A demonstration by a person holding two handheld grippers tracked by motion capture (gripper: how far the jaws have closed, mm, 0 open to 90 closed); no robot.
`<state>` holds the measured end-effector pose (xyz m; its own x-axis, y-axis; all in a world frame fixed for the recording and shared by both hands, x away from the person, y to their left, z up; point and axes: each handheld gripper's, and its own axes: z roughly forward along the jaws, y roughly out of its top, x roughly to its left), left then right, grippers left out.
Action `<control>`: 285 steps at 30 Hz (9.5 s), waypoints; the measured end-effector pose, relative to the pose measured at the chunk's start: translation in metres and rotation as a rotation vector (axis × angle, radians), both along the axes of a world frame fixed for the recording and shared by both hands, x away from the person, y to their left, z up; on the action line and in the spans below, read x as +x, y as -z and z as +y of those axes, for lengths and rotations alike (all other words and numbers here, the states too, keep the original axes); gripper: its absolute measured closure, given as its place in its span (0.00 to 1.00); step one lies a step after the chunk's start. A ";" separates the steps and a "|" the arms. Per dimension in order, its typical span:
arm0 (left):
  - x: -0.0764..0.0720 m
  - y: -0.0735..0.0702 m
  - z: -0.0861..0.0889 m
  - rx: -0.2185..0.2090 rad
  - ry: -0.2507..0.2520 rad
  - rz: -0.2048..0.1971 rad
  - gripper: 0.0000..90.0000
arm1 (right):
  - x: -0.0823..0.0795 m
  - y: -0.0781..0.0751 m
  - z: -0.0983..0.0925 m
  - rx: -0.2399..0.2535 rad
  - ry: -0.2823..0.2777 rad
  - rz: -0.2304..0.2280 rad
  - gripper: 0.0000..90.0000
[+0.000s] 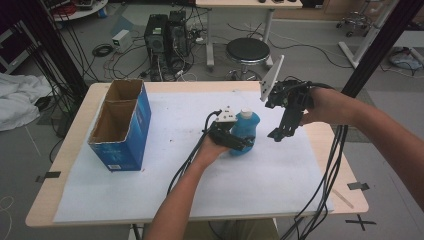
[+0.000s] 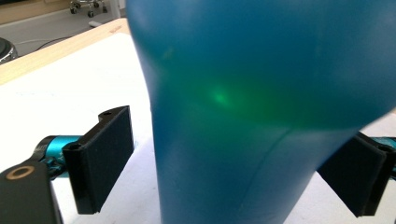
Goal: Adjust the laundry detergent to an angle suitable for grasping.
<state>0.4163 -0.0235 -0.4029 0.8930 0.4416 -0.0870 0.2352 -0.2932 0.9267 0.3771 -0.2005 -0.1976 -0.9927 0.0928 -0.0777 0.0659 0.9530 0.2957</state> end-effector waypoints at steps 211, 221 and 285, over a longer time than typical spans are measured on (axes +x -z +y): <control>-0.012 -0.132 0.092 0.827 0.072 0.148 0.03 | -0.004 0.001 -0.019 0.073 0.026 -0.054 0.04; -0.004 -0.137 0.090 0.886 0.101 0.173 0.03 | 0.002 0.001 -0.020 0.079 0.032 -0.046 0.05; -0.068 -0.149 0.089 0.810 0.242 0.141 0.03 | 0.072 0.003 -0.012 0.061 0.078 -0.031 0.04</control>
<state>0.3486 0.0651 -0.2538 0.9752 0.2141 0.0560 0.1780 -0.9092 0.3765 0.4490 -0.2125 -0.2005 -0.9795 0.1749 -0.1005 0.1287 0.9255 0.3562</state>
